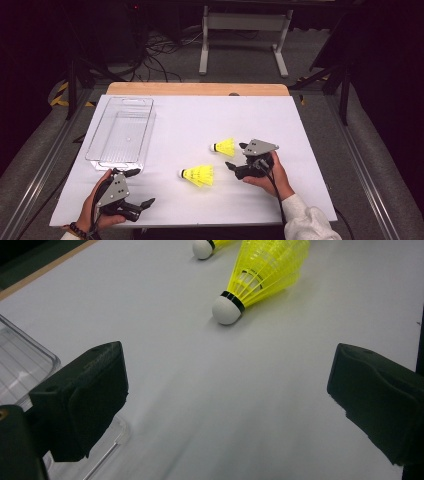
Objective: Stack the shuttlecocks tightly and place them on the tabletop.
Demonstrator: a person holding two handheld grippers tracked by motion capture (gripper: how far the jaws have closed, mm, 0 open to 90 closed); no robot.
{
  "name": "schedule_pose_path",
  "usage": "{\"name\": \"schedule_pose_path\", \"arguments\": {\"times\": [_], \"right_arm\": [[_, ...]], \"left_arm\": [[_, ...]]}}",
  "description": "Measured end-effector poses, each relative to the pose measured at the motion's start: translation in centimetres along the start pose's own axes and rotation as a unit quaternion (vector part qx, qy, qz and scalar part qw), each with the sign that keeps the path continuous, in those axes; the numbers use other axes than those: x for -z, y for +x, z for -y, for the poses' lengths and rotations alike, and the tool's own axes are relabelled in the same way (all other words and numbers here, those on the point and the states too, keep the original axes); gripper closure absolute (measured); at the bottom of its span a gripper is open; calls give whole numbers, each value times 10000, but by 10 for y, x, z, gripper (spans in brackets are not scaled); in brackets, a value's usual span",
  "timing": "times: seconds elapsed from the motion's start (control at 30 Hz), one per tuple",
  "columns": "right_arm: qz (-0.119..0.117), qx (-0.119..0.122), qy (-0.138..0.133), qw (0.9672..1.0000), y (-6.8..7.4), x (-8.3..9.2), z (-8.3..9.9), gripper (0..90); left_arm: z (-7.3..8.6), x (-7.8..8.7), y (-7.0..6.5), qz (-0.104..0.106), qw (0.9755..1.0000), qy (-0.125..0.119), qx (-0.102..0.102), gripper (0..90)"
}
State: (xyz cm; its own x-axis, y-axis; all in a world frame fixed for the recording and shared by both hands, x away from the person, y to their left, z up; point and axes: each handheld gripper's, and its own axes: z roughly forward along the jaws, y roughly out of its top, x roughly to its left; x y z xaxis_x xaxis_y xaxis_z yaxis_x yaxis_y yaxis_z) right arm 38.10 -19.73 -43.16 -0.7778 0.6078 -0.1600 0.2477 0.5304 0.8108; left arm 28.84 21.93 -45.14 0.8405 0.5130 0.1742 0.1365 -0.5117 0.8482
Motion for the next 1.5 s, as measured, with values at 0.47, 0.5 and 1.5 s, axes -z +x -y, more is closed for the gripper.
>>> {"name": "schedule_pose_path", "arguments": {"times": [0.47, 0.5, 1.5], "right_arm": [[-113, -63, 233, 9996, -7, -16, 3, 478], [-128, -62, 250, 9996, -8, -18, 3, 512], [-51, 47, 355, 9993, -3, -34, 0, 898]], "left_arm": [[0, 0, 0, 11, 10000, 12, -12, 37], [1, 0, 0, 14, 10000, 12, -7, 37], [1, 0, 0, 33, 10000, 18, 17, 38]]}}
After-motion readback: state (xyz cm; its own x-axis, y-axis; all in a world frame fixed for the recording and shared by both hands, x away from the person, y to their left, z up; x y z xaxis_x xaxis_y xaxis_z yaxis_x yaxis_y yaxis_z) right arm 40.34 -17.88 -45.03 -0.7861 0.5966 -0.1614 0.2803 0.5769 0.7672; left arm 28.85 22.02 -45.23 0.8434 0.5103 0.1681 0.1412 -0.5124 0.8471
